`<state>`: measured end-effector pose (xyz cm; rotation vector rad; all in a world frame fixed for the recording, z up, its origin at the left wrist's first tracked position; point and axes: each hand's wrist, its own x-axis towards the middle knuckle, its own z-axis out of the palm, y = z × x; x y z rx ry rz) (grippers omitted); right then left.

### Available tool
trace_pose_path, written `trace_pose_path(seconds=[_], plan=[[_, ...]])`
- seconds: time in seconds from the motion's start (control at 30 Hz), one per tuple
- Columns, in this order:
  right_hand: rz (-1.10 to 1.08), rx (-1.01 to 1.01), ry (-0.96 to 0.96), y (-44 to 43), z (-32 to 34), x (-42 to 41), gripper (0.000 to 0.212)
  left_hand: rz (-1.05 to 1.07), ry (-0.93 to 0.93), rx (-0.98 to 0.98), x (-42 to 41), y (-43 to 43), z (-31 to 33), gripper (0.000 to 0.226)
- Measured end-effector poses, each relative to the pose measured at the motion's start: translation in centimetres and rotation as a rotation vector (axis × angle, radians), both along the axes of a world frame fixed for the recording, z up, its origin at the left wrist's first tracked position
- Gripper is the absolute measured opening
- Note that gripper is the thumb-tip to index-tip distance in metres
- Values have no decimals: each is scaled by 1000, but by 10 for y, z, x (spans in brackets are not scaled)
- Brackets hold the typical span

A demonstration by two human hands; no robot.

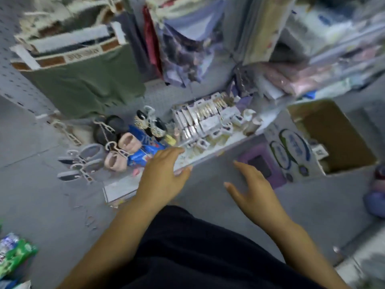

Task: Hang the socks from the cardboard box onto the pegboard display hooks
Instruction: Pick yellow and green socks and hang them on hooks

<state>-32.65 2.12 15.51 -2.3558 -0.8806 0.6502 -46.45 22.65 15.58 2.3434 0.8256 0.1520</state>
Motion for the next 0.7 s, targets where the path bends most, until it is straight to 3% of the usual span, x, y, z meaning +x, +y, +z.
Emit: trace_pose_path(seconds=[0.3, 0.7], plan=[[-356, 8, 45, -108, -12, 59, 61, -320, 84, 36, 102, -67, -12, 56], [-814, -25, 117, -136, -29, 195, 53, -674, 120, 24, 329, -61, -38, 56]])
